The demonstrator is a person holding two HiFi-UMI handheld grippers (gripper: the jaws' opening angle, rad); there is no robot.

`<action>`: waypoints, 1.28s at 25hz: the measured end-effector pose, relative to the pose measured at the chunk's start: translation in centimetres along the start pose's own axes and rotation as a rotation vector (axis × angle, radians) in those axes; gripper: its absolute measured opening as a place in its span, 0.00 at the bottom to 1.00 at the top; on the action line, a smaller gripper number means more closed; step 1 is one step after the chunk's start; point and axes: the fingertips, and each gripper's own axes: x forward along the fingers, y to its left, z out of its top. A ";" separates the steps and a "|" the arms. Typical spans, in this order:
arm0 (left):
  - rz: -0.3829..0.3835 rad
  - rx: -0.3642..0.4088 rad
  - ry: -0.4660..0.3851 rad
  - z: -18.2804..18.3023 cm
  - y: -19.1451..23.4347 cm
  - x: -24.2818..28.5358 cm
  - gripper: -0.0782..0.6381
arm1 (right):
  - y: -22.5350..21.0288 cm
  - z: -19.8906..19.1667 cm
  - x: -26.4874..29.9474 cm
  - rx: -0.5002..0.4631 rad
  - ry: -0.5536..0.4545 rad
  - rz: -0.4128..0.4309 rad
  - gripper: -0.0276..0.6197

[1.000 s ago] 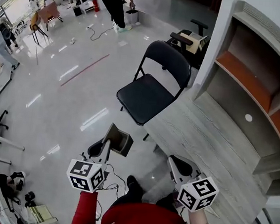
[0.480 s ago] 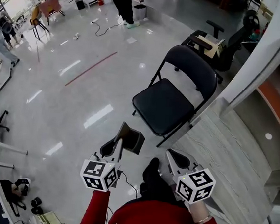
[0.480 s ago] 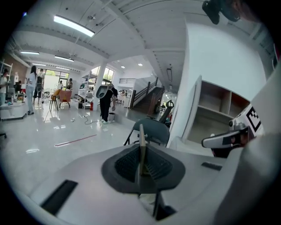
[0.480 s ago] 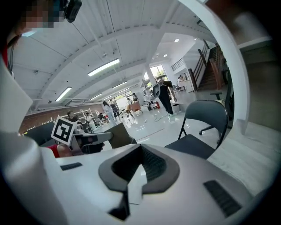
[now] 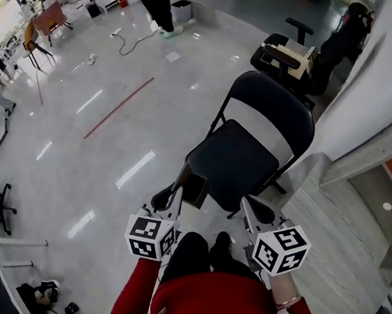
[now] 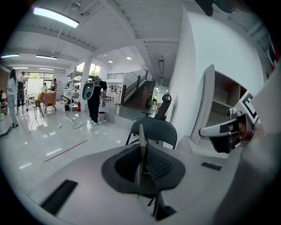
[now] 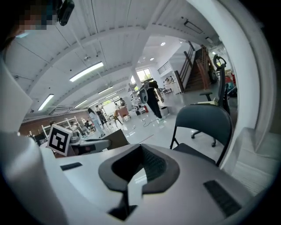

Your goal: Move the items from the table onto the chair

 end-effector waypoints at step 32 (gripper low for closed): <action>-0.280 0.216 0.208 -9.5 2.1 39.5 0.16 | -13.5 -6.8 9.7 0.461 -0.119 -0.671 0.06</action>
